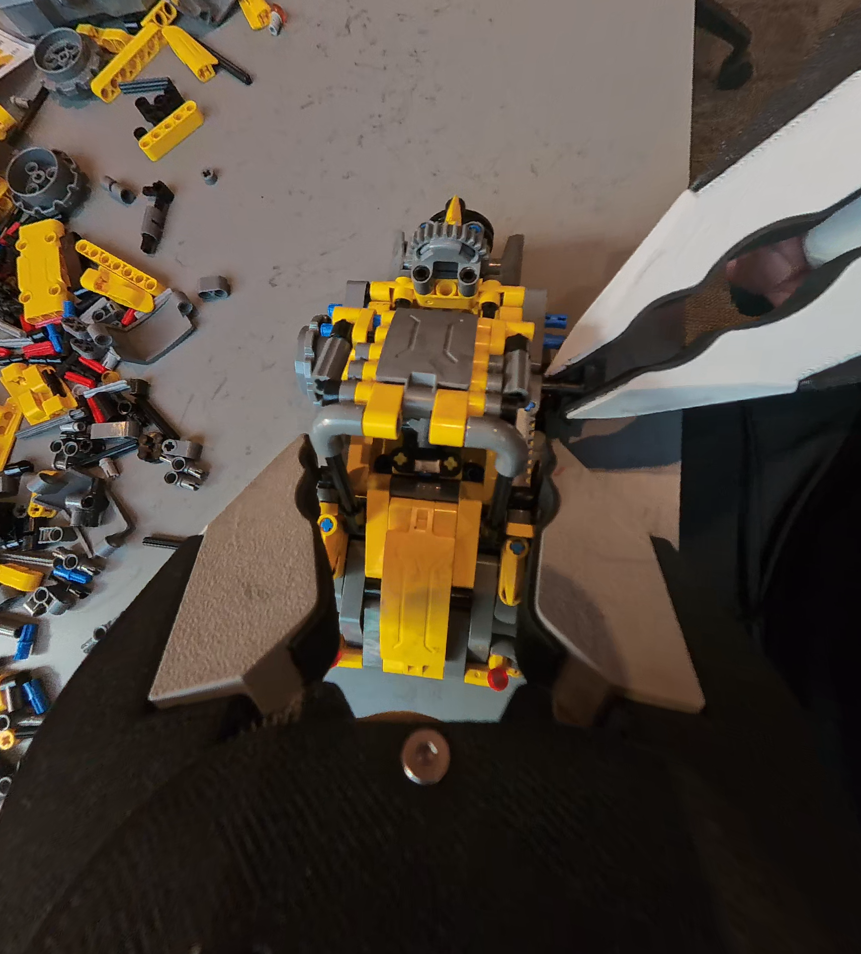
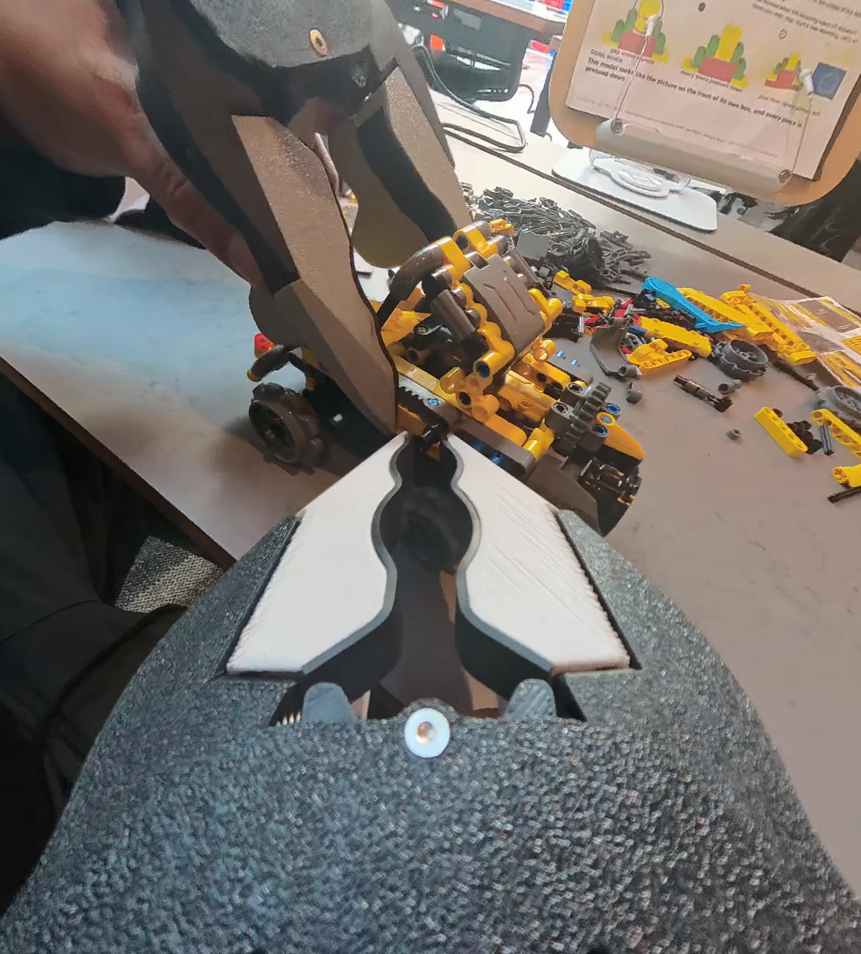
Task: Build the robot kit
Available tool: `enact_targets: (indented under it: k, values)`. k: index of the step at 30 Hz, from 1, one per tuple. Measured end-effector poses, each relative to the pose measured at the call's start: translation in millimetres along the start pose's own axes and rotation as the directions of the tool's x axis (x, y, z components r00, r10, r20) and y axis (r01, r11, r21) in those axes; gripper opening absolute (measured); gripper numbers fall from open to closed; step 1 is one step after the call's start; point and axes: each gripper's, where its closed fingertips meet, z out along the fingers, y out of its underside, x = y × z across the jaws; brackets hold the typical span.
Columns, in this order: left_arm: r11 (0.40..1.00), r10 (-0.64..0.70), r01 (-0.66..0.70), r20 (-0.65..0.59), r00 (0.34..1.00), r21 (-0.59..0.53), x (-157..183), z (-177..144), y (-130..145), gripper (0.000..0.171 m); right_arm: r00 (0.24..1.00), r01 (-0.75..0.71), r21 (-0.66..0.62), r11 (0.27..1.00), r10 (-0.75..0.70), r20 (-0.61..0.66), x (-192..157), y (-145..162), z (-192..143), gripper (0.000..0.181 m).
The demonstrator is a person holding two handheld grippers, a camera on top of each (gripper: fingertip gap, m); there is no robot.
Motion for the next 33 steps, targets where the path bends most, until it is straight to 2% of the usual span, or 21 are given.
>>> enact_targets:
  k: [4,8,14,20,23,27,30,33]
  values:
    - [0.999,-0.026,0.027,-0.011,1.000,0.041,1,-1,-3,0.083,0.999,0.036,0.042,0.998,-0.035,-0.026,1,-4,-3,0.006]
    - [1.000,-0.007,0.007,0.013,1.000,0.028,0,-4,0,0.083,1.000,0.009,0.069,0.998,-0.008,-0.014,1,-10,-3,0.006]
    - [1.000,0.002,-0.002,0.010,1.000,0.002,2,-1,1,0.083,0.999,-0.025,0.030,0.999,0.024,0.035,-3,-1,-2,0.008]
    - [1.000,-0.016,0.016,0.013,1.000,0.024,5,-7,1,0.085,0.998,0.022,0.116,0.993,-0.028,0.049,-6,-12,-16,0.009]
    - [0.991,-0.067,0.064,0.015,0.998,0.114,10,-26,-6,0.089,0.998,0.042,0.152,0.987,-0.047,0.033,-3,-10,-28,0.014]
    - [0.948,-0.160,0.138,0.056,0.985,0.285,9,-64,-12,0.092,0.999,0.014,0.200,0.980,-0.024,0.048,-2,-3,-38,0.021]
    - [0.872,-0.307,0.247,0.079,0.948,0.422,5,-90,-2,0.092,0.997,-0.020,0.220,0.975,0.003,0.080,-3,0,-36,0.024]
    - [0.799,-0.423,0.323,0.092,0.901,0.507,4,-100,24,0.092,0.991,-0.076,0.235,0.969,0.047,0.124,-3,-2,-33,0.030]
